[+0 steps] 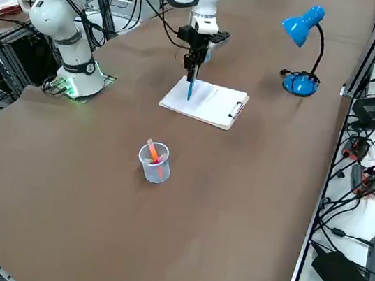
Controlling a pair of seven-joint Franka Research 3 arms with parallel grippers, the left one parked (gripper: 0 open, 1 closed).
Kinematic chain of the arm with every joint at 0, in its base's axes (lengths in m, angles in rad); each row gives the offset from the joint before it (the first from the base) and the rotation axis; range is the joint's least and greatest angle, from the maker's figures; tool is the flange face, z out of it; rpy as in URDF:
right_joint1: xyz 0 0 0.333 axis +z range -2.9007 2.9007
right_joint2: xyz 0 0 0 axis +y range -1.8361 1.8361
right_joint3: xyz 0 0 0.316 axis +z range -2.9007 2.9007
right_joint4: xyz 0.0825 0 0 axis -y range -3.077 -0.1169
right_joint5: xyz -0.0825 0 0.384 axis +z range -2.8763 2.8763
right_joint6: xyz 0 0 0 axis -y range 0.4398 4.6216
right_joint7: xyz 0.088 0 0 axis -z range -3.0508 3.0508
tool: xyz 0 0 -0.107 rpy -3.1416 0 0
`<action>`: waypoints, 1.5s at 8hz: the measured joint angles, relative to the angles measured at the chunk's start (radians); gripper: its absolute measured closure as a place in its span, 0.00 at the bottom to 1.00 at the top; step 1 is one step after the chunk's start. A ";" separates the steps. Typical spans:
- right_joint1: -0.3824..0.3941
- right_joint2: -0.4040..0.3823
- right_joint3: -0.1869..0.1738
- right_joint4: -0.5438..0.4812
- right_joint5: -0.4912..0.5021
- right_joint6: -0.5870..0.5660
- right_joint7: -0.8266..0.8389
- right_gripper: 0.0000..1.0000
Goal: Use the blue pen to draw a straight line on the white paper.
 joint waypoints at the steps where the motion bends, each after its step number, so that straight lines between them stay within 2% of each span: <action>1: 0.000 0.007 0.000 0.000 0.000 0.008 0.002 0.83; 5: 0.003 0.012 0.000 0.000 -0.007 0.028 0.053 0.83; 12: 0.071 0.020 0.002 0.001 -0.011 0.075 0.180 0.83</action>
